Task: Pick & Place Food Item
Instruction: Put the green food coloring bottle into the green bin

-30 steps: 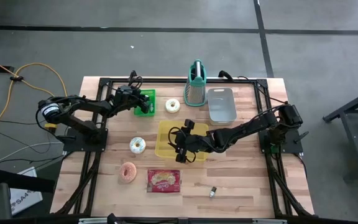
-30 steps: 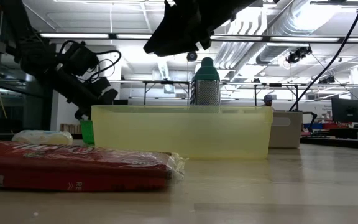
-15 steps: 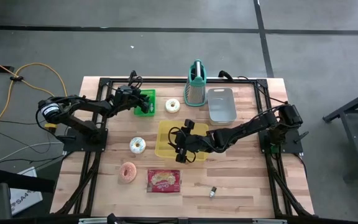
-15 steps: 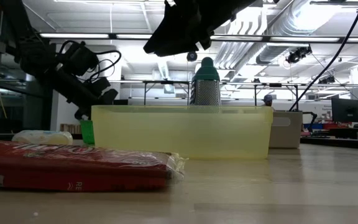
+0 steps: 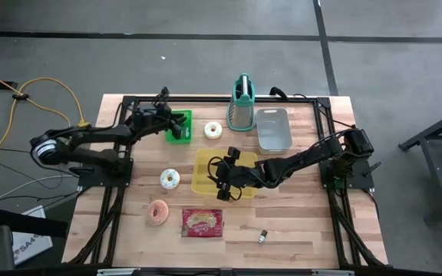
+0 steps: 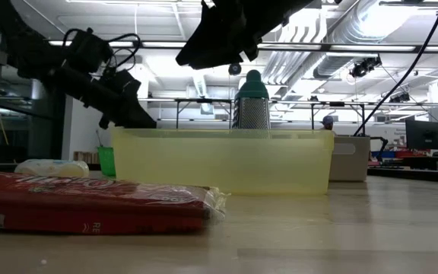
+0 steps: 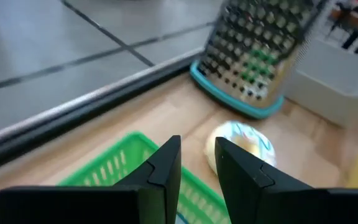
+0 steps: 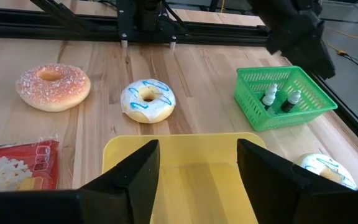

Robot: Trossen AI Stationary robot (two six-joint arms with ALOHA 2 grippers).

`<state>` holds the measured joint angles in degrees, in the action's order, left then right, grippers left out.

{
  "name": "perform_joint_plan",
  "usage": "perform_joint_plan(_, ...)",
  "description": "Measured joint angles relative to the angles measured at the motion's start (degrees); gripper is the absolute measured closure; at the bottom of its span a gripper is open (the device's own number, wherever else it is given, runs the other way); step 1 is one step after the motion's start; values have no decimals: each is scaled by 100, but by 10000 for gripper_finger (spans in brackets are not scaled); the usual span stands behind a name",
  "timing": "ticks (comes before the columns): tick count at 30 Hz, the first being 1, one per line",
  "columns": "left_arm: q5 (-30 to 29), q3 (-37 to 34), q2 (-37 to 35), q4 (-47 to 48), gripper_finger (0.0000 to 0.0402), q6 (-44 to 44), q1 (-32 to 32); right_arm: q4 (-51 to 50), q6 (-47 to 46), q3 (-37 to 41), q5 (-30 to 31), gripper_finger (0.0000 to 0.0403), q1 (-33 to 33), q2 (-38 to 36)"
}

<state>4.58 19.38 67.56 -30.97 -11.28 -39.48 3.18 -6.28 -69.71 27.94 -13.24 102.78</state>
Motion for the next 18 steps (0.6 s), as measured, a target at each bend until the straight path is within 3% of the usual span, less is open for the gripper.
perform_joint_plan(6,-17,0,-566,767,307,30,498,0,528,0,27,202,-22,0)
perform_joint_plan(13,-30,0,-1149,881,307,19,1737,-734,902,-9,40,202,-254,-125)
perform_joint_plan(18,-626,0,-1345,872,307,10,2774,-1530,913,-11,11,202,-589,-308)
